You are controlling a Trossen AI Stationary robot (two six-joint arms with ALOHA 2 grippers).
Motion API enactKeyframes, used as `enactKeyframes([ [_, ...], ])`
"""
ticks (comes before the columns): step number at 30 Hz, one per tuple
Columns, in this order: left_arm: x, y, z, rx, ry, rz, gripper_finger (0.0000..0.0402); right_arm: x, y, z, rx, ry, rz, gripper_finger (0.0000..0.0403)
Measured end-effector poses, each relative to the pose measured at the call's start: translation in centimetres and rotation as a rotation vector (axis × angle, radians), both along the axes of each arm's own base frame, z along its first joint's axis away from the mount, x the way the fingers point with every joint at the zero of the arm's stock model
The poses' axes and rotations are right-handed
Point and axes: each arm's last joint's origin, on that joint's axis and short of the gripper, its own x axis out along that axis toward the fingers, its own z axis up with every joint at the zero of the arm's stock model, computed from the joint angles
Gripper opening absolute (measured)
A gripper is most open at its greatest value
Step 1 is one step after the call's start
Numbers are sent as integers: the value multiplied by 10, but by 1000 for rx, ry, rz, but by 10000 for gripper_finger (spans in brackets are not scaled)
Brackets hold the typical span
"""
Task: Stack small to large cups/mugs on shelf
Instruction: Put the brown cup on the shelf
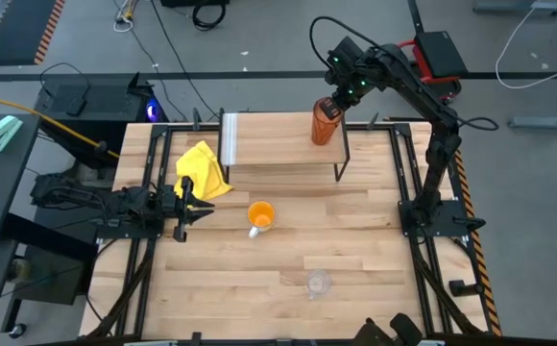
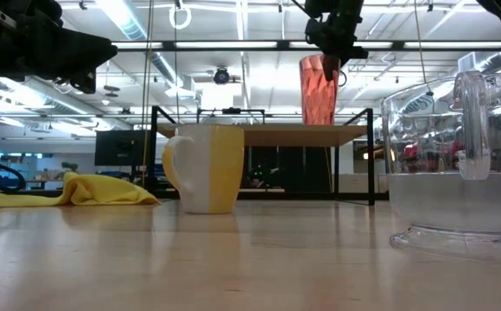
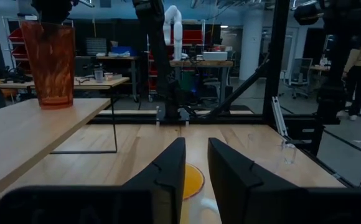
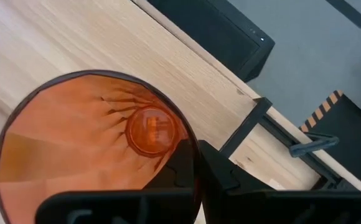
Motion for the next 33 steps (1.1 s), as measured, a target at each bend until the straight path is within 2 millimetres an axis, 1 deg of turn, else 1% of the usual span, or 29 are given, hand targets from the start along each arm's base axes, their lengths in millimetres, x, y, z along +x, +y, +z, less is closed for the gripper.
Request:
enactKeyframes([
  [11, 0, 0, 0, 1, 0, 0, 73, -2, 1, 1, -5, 17, 6, 10],
  [14, 0, 0, 0, 1, 0, 0, 75, -2, 1, 1, -8, 22, 3, 21],
  [19, 0, 0, 0, 1, 0, 0, 79, -2, 1, -1, -1, 31, -18, 52],
  [24, 0, 0, 0, 1, 0, 0, 76, -1, 0, 0, -6, 21, -15, 77],
  [28, 0, 0, 0, 1, 0, 0, 74, -1, 0, 0, -23, 26, -3, 87],
  [33, 0, 0, 0, 1, 0, 0, 79, 2, -1, 1, -53, 15, 17, 91],
])
